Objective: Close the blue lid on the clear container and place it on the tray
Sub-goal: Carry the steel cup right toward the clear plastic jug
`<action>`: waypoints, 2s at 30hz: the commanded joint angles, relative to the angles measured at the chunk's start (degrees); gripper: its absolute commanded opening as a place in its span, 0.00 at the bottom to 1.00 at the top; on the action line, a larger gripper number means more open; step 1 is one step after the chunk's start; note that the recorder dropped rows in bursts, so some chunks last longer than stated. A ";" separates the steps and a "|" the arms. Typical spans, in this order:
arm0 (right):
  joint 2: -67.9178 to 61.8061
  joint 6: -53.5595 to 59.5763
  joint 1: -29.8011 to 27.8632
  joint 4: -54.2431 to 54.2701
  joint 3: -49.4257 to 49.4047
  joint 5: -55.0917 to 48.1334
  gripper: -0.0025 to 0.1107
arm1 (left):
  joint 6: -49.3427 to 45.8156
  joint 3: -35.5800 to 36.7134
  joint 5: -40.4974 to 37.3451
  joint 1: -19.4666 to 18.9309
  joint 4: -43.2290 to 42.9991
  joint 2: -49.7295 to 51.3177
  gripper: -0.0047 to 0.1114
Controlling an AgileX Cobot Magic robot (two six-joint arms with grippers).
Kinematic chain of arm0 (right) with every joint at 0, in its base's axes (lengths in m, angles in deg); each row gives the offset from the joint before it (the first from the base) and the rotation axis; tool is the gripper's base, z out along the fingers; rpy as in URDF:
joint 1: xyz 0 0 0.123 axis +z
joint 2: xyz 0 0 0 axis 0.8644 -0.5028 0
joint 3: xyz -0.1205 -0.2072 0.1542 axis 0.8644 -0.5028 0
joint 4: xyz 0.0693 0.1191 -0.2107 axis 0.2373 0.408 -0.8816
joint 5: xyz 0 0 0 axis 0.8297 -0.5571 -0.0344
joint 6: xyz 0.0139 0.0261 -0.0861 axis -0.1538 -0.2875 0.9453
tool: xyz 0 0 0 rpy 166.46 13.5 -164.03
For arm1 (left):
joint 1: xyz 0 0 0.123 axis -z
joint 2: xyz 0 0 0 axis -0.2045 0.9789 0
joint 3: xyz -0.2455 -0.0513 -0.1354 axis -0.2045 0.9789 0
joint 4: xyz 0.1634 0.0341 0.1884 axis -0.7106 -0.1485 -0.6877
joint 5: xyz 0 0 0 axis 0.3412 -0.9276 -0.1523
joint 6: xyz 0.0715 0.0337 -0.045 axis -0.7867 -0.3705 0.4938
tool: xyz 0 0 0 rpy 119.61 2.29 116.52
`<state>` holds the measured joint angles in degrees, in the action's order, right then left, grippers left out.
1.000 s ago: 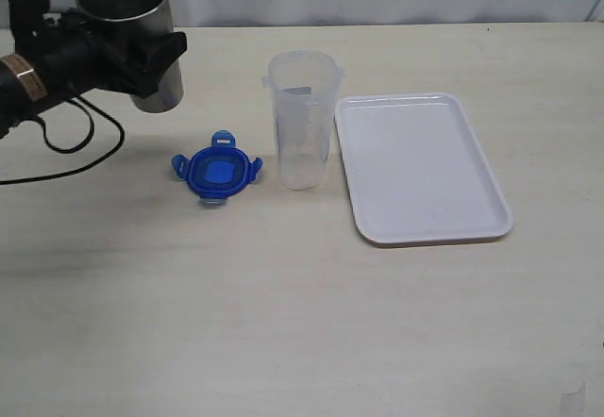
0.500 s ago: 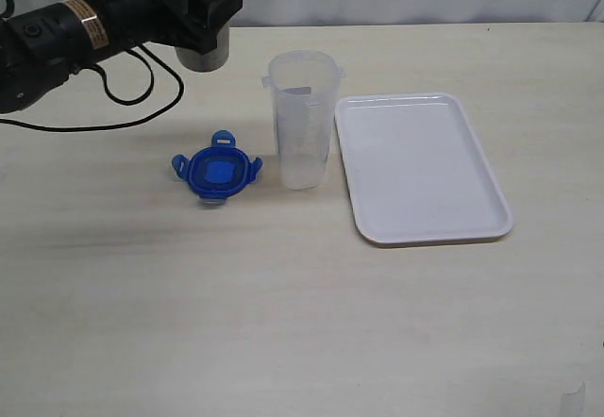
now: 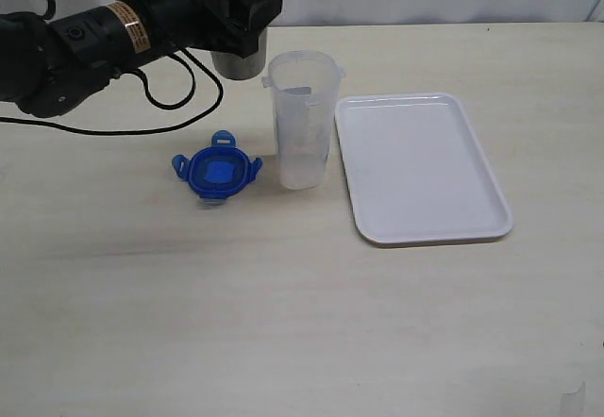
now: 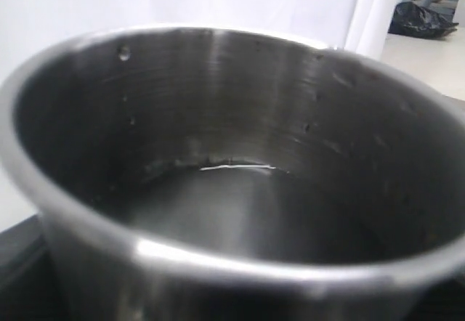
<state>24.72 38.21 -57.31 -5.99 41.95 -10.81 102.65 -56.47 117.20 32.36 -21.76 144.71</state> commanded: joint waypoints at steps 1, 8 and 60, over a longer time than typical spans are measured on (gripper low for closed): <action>0.25 0.32 -0.35 0.05 -0.09 0.17 0.06 | -0.13 -0.88 2.43 0.82 2.09 -0.99 0.04; 0.25 0.32 -0.35 0.05 -0.09 0.17 0.06 | -2.22 -0.88 2.42 0.82 1.98 -0.88 0.04; 0.25 0.32 -0.35 0.05 -0.09 0.17 0.06 | -36.68 -0.88 -0.81 0.82 3.28 -0.88 0.04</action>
<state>24.72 38.21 -57.31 -5.99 41.95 -10.81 67.17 -56.47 112.58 33.11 -20.01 144.71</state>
